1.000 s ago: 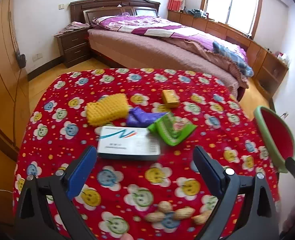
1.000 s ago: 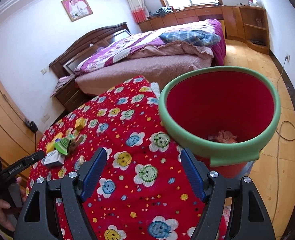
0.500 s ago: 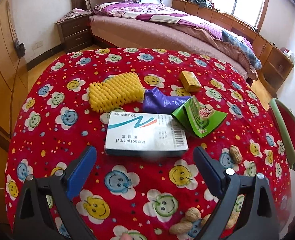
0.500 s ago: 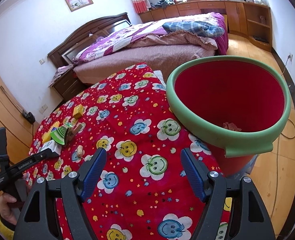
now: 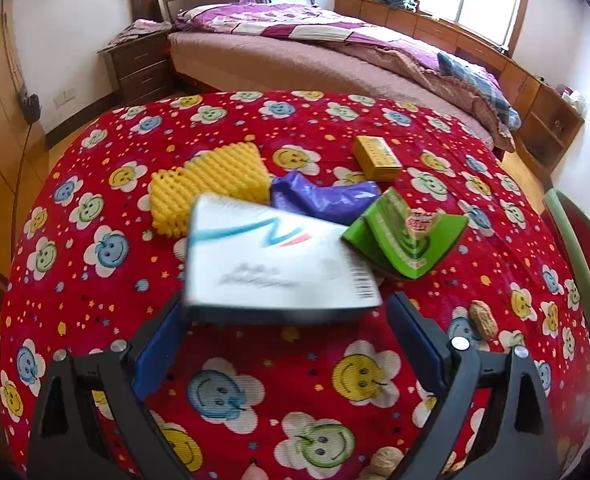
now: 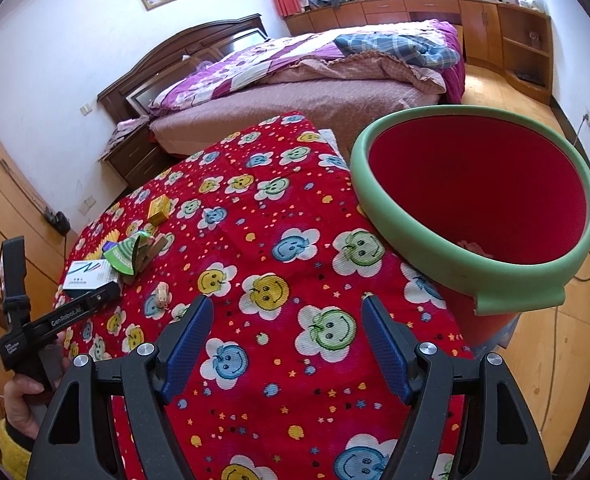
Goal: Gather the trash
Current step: 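Grasp the white Meteospasmyl medicine box with the left gripper, then grasp the green mosquito-coil box with the right gripper while the left gripper holds the medicine box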
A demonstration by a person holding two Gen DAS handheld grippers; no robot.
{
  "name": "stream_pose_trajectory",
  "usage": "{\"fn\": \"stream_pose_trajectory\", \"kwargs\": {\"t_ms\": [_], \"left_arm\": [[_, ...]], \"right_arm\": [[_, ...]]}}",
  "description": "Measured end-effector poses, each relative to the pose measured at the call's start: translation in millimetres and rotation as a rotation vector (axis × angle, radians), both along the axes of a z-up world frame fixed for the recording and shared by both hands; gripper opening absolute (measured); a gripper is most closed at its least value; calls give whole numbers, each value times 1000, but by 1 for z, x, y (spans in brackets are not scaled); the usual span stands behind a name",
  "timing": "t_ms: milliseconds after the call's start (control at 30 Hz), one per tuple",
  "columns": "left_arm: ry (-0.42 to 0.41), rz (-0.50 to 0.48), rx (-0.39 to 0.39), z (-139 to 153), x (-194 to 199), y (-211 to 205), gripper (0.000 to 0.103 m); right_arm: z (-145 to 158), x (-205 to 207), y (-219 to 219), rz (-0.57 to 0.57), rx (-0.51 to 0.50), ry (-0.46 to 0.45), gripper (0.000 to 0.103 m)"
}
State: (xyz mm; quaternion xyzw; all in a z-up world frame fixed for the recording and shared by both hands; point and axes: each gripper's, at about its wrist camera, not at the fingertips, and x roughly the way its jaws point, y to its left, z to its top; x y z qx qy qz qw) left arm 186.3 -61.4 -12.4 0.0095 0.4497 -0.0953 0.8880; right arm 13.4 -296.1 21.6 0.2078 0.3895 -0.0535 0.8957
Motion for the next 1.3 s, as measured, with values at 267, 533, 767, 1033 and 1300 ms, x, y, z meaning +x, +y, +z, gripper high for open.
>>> {"fn": "stream_pose_trajectory", "kwargs": {"t_ms": [267, 533, 767, 1033, 1300], "left_arm": [[-17, 19, 30, -2, 9, -8, 96], [-4, 25, 61, -10, 14, -13, 92], [-83, 24, 10, 13, -1, 2, 92], [-89, 107, -24, 26, -10, 35, 92], [-76, 160, -51, 19, -15, 56, 92]], "right_arm": [[-3, 4, 8, 21, -3, 12, 77], [-3, 9, 12, 35, -10, 21, 77], [1, 22, 23, 68, -31, 15, 77], [4, 54, 53, 150, -31, 2, 77], [-5, 98, 91, 244, -6, -8, 77]]}}
